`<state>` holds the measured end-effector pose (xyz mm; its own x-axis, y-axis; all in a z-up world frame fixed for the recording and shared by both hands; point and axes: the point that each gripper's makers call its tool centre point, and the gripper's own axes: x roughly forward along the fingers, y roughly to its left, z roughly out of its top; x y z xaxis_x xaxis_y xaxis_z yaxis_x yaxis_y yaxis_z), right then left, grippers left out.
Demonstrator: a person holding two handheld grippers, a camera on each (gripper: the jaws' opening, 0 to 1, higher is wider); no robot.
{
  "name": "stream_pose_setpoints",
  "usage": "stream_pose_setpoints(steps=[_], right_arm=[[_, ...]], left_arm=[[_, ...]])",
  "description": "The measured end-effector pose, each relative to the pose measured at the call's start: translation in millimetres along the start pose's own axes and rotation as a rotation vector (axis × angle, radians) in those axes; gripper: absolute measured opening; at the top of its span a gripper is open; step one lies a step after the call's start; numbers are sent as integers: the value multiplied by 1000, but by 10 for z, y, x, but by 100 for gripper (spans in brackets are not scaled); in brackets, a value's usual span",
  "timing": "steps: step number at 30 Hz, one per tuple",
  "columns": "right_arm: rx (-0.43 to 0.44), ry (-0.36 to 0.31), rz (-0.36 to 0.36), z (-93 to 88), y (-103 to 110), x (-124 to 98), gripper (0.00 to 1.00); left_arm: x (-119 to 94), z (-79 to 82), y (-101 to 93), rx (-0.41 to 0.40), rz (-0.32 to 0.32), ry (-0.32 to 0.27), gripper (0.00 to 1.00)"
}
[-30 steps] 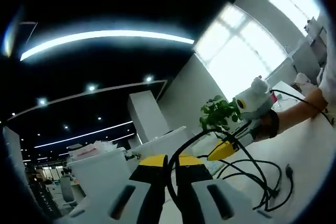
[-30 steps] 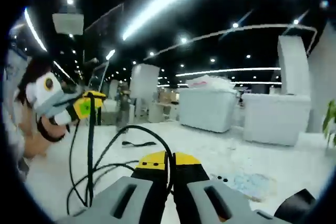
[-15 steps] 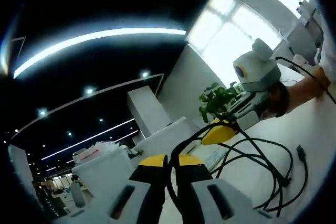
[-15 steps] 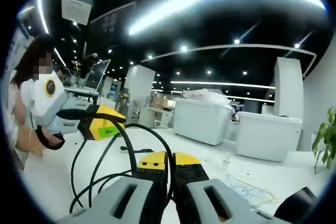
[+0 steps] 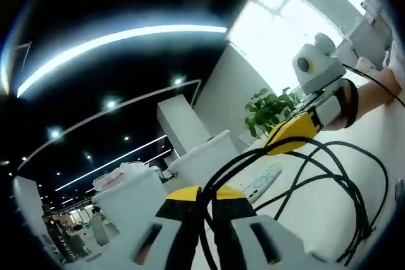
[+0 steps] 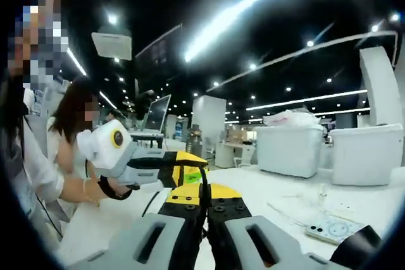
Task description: Coil the Type-C to USB data cable on the desktop and secure it with Velcro straps.
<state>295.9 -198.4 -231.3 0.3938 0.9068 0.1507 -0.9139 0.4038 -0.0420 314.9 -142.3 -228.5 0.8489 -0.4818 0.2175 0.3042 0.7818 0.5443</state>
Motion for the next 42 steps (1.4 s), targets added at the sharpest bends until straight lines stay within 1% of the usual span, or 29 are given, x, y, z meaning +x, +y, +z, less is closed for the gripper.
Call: stream_pose_setpoints(steps=[2,4,5,6,7,8,9,11,13,14,15,16,19,22,23,25,26,27,28,29,31,33,34,35,36,38,39,40,42], right_arm=[[37,-4,15,-16,-3,5,3],[52,-18,-16,3,-49,-11,4],[48,-18,-25,25,-71,-37,4],[47,-34,-57,76,-144,-90,7],[49,-30,-57,83,-170,-124,9],[58,-9,-49,55,-187,-154,12],[84,34,-27,-25,-170,-173,17],[116,95,-35,-182,-217,-162,24],[83,156,-55,-364,-271,-144,24],[87,204,-58,-483,-266,-151,23],[95,223,-51,-527,-261,-143,19],[102,236,-39,-584,-258,-130,17],[105,273,-19,-673,-248,-141,19],[199,276,24,-661,-215,-174,18],[213,280,33,-663,-219,-185,18],[189,287,22,-678,-242,-201,18],[153,291,-1,-693,-283,-199,19],[113,306,-22,-716,-321,-198,23],[42,317,-65,-712,-399,-201,26],[-8,315,-71,-692,-413,-203,27],[8,313,-58,-697,-389,-200,23],[-6,331,-72,-728,-432,-203,23],[15,340,-60,-751,-405,-210,19],[58,343,-33,-779,-338,-205,12],[64,352,-23,-821,-312,-197,8],[-36,401,-32,-905,-309,-198,2],[-33,404,-28,-906,-276,-187,2],[-37,415,-46,-911,-295,-186,2],[-71,401,-67,-876,-342,-186,2]], left_arm=[[-8,-34,21,12,11,18,6],[-8,-27,22,21,10,16,6],[-16,-22,49,27,24,18,6],[-36,-11,123,60,59,24,6],[-51,1,151,62,73,23,6],[-63,12,181,57,78,22,6],[-74,19,218,51,84,22,6],[-99,24,288,26,101,18,6],[-113,25,323,11,103,17,6],[-117,22,324,3,102,18,6],[-120,24,326,1,102,18,6],[-123,22,322,4,103,20,6],[-133,35,327,24,108,22,6],[-139,43,324,25,108,22,6],[-141,43,319,20,106,22,6],[-142,47,306,16,100,21,6],[-142,57,286,9,92,17,6],[-141,74,262,8,82,12,6],[-143,93,236,13,74,7,6],[-144,110,212,20,69,3,6],[-146,147,170,32,60,-7,6],[-148,176,127,54,48,-14,6],[-148,181,118,53,45,-15,6],[-145,190,92,50,35,-20,6],[-143,200,63,53,26,-24,6],[-139,203,3,76,10,-19,6],[-137,204,-25,87,4,-18,6],[-139,218,-36,102,6,-21,6],[-149,239,-48,115,5,-25,6]])
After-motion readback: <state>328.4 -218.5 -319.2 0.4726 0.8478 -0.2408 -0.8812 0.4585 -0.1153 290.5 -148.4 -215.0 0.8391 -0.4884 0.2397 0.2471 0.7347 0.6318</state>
